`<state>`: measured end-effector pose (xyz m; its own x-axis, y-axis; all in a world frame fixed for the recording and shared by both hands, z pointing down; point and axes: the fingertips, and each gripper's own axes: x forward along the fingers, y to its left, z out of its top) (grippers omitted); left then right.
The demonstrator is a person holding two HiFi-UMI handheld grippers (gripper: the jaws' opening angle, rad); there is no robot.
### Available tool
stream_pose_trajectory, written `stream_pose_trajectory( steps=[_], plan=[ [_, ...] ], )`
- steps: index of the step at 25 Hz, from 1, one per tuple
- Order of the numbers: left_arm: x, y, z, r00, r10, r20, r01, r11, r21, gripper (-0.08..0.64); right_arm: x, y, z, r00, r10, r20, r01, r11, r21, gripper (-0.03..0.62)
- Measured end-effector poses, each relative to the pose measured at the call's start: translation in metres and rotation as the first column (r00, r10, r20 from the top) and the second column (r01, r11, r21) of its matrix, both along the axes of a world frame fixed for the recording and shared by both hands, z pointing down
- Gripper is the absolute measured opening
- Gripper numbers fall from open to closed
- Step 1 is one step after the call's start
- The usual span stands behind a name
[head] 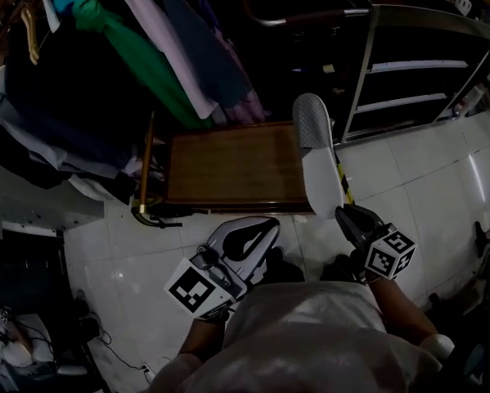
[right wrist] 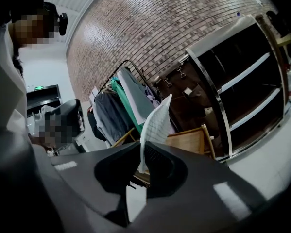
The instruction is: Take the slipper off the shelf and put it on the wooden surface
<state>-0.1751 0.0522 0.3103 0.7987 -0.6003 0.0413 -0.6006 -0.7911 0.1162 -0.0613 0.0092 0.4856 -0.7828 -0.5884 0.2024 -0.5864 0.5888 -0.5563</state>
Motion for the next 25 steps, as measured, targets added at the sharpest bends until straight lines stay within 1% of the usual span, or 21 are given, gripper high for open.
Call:
stream_pose_trajectory(
  steps=[2,5,8,11,13,15,17,19,21,23,25],
  plan=[
    [-0.027,0.003,0.0,0.999,0.035,0.011,-0.036,0.999,0.002,-0.005,-0.025,-0.004,0.007,1.0,0.017,-0.003,-0.017,1.0,-0.01,0.032],
    [-0.068,-0.001,0.001,0.998,0.06,-0.011,-0.06,0.998,0.005,-0.005,-0.063,-0.009,0.018,0.999,0.034,0.0,-0.034,0.999,-0.025,0.031],
    [-0.098,-0.003,0.001,0.996,0.088,-0.03,-0.088,0.996,-0.007,-0.005,-0.095,-0.023,0.03,0.997,0.053,0.053,-0.049,0.997,-0.063,0.031],
    [-0.115,-0.001,0.006,0.993,0.119,-0.025,-0.12,0.993,-0.022,-0.005,-0.117,-0.037,0.057,0.989,0.103,0.106,-0.087,0.986,-0.145,0.031],
    [-0.125,-0.003,0.012,0.993,0.115,-0.026,-0.116,0.992,-0.039,-0.005,-0.127,-0.043,0.082,0.984,0.137,0.112,-0.111,0.971,-0.211,0.032],
    [-0.134,-0.007,0.014,0.994,0.094,-0.051,-0.096,0.995,-0.039,-0.005,-0.133,-0.046,0.104,0.982,0.161,0.1,-0.13,0.956,-0.262,0.032],
    [-0.14,-0.01,0.013,0.994,0.085,-0.07,-0.088,0.995,-0.036,-0.005,-0.138,-0.049,0.121,0.982,0.172,0.071,-0.144,0.944,-0.296,0.034],
    [-0.143,-0.01,0.013,0.994,0.094,-0.059,-0.097,0.995,-0.039,-0.005,-0.14,-0.049,0.136,0.985,0.172,0.015,-0.158,0.938,-0.309,0.035],
    [-0.148,-0.012,0.018,0.995,0.094,-0.039,-0.096,0.994,-0.049,-0.005,-0.138,-0.048,0.153,0.982,0.175,-0.074,-0.189,0.932,-0.309,0.035],
    [-0.155,-0.015,0.023,0.996,0.081,-0.041,-0.083,0.995,-0.059,-0.005,-0.134,-0.046,0.169,0.969,0.182,-0.169,-0.227,0.925,-0.304,0.041],
    [-0.158,-0.017,0.025,0.997,0.066,-0.039,-0.068,0.996,-0.051,-0.005,-0.131,-0.045,0.18,0.957,0.178,-0.23,-0.244,0.922,-0.301,0.087]
  ],
)
